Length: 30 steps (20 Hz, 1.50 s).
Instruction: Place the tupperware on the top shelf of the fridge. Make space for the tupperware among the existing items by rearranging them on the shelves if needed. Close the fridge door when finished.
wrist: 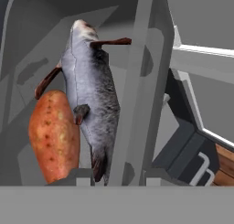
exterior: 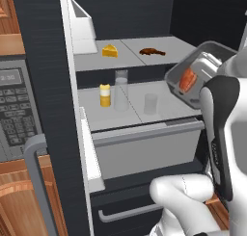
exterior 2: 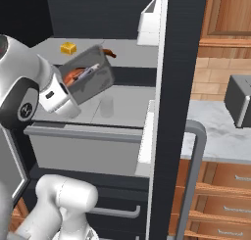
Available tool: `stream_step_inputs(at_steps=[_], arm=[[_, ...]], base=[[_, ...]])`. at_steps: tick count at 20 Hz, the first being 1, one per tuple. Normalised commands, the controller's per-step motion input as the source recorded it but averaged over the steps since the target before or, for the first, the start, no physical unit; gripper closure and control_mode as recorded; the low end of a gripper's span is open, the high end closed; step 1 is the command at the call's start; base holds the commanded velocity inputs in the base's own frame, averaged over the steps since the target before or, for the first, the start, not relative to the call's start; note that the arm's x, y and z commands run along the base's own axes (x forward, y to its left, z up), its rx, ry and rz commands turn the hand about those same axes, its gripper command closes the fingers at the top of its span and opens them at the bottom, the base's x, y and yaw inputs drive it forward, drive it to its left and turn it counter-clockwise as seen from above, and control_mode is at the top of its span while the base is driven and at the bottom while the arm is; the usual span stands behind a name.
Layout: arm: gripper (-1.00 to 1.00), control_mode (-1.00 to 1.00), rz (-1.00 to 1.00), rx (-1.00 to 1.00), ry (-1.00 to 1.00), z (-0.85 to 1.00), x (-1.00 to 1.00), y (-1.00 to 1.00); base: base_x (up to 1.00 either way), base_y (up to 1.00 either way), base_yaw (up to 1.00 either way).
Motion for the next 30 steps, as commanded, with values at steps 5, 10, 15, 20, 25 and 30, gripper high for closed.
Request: stream_step_inputs(at_steps=[5,10,15,20,25,30], arm=[[1.0,-1.0,-0.05,0.0,-0.01,0.0,0.56,-0.15],[1.0,-1.0,-0.21,0.02,-0.08,0.0,0.39,0.0],[1.0,-1.0,-0.17,0.2,-0.1,0.22,0.06,0.0],[1.0,-1.0,-0.08,0.25,-0.01,0.28,0.15,0.0],[1.0,-1.0,-0.09,0.22,0.0,0.33,0.3,0.0],[1.0,-1.0,-0.18,0.17,-0.06,0.12,0.16,0.0]], base=[[0.0,0.0,0.0],[0.0,0.0,0.0],[0.0,0.0,0.0],[0.0,0.0,0.0],[0.0,0.0,0.0],[0.0,0.0,0.0]])
